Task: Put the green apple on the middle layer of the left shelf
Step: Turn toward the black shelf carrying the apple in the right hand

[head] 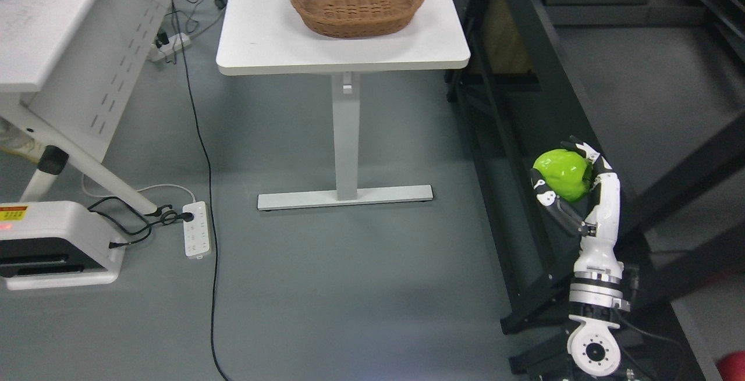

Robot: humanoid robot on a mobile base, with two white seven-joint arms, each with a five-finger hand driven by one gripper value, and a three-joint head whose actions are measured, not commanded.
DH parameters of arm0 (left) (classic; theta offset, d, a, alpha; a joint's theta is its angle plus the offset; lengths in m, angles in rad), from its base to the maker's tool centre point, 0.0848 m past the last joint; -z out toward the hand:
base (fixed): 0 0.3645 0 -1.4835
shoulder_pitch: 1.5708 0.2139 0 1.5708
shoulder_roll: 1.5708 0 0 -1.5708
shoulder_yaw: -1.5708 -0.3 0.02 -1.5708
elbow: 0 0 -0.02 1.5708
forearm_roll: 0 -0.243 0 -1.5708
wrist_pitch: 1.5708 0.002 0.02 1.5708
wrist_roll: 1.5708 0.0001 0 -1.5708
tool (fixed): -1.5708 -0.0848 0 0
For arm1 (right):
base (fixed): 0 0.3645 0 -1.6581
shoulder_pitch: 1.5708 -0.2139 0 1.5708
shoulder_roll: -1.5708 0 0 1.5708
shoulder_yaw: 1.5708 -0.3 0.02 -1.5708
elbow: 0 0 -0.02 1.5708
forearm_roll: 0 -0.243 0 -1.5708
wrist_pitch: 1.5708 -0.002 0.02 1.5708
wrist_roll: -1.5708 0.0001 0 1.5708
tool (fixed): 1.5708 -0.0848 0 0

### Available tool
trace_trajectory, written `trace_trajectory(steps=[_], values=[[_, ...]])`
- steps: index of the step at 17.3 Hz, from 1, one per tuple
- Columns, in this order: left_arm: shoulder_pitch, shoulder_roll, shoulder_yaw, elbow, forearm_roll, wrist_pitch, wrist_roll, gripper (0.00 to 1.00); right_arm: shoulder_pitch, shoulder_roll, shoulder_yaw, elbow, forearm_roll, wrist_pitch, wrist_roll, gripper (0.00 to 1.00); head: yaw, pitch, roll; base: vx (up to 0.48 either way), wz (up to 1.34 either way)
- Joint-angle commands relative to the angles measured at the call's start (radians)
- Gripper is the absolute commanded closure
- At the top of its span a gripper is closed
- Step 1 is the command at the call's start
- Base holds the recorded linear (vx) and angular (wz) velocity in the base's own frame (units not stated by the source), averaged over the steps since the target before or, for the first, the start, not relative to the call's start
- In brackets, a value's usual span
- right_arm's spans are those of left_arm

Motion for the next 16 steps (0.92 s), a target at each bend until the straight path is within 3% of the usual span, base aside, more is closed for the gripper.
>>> trace_trajectory(steps=[1, 11, 16], values=[[0.0, 0.017, 0.0, 0.0, 0.0, -0.001, 0.0, 0.0, 0.014, -0.031, -0.033, -0.005, -0.002, -0.013, 0.001, 1.0, 0.0, 0.0, 0.0, -0.302, -0.64], [0.0, 0.017, 0.0, 0.0, 0.0, -0.001, 0.0, 0.0, 0.015, -0.036, -0.057, 0.0, 0.0, -0.001, 0.007, 1.0, 0.0, 0.0, 0.0, -0.22, -0.65], [0.0, 0.017, 0.0, 0.0, 0.0, -0.001, 0.0, 0.0, -0.003, -0.08, -0.099, 0.001, 0.0, 0.022, 0.007, 1.0, 0.0, 0.0, 0.0, -0.086, -0.73]])
